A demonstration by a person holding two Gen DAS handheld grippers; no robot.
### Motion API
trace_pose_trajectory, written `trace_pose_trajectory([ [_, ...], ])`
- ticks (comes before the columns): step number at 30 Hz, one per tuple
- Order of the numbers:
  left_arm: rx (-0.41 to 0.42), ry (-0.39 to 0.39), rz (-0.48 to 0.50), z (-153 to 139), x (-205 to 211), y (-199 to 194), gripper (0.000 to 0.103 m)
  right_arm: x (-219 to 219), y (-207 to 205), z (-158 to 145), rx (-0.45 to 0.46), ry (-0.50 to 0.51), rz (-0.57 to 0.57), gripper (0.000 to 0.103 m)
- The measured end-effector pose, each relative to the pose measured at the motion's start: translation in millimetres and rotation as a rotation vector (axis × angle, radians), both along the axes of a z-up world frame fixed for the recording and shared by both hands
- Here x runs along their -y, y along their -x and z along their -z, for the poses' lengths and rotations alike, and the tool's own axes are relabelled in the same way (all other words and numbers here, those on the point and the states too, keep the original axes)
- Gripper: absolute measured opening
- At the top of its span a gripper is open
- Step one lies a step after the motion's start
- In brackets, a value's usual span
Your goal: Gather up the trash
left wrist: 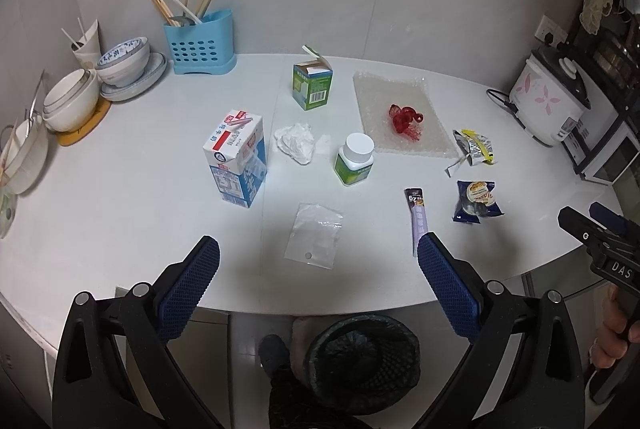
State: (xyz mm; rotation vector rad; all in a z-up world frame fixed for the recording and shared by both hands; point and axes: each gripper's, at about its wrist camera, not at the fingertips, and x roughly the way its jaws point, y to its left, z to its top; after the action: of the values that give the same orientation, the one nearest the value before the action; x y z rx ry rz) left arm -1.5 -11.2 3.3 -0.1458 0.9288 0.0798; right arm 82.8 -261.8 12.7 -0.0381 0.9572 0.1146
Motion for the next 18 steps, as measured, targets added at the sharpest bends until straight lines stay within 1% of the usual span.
trace_pose_trajectory([
  [18, 0.002, 0.010, 0.006, -1.5, 0.7, -1.3, 0.097, -0.6, -1.0, 1.0, -0.011, 0.001, 0.005, 0.096],
])
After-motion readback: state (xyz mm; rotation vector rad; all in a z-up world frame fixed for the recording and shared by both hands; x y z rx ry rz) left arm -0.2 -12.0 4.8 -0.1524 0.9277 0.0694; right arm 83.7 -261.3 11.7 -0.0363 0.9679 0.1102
